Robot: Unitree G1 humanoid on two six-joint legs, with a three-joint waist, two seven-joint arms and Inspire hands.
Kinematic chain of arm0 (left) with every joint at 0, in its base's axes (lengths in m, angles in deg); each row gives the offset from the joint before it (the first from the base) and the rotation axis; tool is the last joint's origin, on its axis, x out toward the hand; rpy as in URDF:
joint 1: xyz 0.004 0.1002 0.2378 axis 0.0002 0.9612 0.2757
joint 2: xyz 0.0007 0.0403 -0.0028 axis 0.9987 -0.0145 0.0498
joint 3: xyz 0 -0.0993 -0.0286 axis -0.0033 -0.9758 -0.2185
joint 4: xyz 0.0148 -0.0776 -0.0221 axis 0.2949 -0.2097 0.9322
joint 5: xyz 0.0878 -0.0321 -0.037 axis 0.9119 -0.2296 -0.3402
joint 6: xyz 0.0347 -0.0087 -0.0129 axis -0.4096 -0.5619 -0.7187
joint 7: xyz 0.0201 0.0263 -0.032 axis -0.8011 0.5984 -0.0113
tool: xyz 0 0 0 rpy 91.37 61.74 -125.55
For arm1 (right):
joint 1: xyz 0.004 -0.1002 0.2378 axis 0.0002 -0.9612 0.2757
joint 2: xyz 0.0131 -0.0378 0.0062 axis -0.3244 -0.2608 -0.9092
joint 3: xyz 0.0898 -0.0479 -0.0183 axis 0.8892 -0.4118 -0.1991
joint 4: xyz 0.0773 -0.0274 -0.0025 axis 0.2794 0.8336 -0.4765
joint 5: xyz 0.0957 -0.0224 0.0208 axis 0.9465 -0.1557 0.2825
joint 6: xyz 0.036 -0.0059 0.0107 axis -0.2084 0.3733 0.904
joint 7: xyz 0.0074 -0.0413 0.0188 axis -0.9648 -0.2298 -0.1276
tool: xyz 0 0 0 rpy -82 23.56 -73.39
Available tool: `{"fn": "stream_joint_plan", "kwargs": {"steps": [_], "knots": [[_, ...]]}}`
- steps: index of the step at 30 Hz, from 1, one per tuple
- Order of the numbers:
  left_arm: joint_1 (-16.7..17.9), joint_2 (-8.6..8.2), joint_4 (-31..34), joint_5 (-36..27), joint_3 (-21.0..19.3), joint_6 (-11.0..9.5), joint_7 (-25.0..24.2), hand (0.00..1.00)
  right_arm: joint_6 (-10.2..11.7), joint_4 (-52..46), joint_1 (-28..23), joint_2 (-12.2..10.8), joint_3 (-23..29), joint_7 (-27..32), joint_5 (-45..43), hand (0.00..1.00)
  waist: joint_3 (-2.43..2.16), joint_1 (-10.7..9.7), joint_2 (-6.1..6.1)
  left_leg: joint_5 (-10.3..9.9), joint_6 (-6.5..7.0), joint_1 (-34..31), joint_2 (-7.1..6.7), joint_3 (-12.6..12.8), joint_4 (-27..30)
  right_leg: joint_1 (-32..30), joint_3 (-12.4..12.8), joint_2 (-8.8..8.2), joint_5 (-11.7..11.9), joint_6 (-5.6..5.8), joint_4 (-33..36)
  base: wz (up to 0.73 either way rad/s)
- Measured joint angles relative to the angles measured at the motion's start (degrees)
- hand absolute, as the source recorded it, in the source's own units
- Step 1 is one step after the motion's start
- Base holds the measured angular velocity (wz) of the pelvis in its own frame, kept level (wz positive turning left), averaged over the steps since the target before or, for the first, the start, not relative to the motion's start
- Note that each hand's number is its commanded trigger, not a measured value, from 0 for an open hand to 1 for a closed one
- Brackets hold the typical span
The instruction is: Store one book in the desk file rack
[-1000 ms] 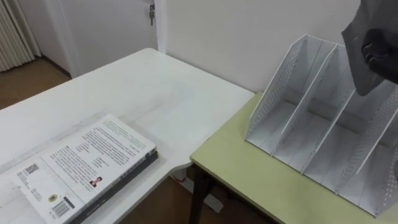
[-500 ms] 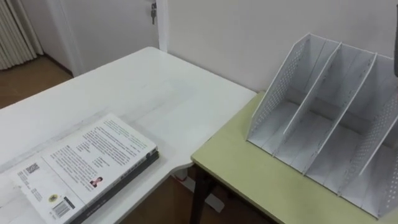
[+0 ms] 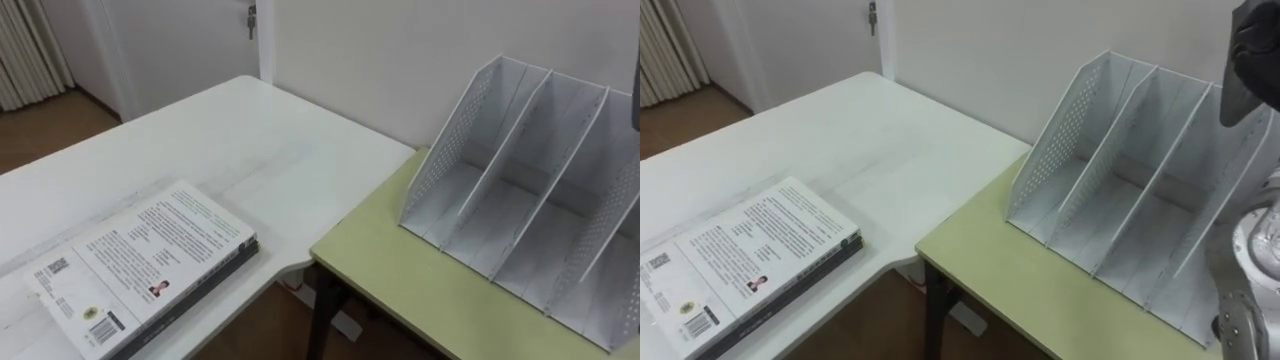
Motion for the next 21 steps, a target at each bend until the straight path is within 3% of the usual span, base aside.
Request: {"fn": "stream_joint_plan", "kwargs": {"steps": [15, 21], "knots": [[-0.2, 0.11, -0.1, -0.6, 1.5, -0.3, 0.9, 0.0, 0.0, 4.6, -2.1, -0.8, -0.3, 0.0, 0.0, 1.0, 0.07, -0.1, 0.22, 0.0, 0.0, 0.0, 0.03, 0.0, -0.1, -0.1, 0.0, 0.03, 0.0, 0.0, 0.1, 0.0], [-0.1, 0.25, 0.0, -1.2, 1.6, 0.0, 0.9, 0.0, 0.0, 4.6, -3.4, -1.1, -0.3, -0.3, -1.5, 1.0, -0.11, -0.1, -0.1, 0.0, 0.0, -0.1, 0.02, 0.0, -0.1, -0.1, 0.1, 0.05, 0.0, 0.0, 0.0, 0.0]]}}
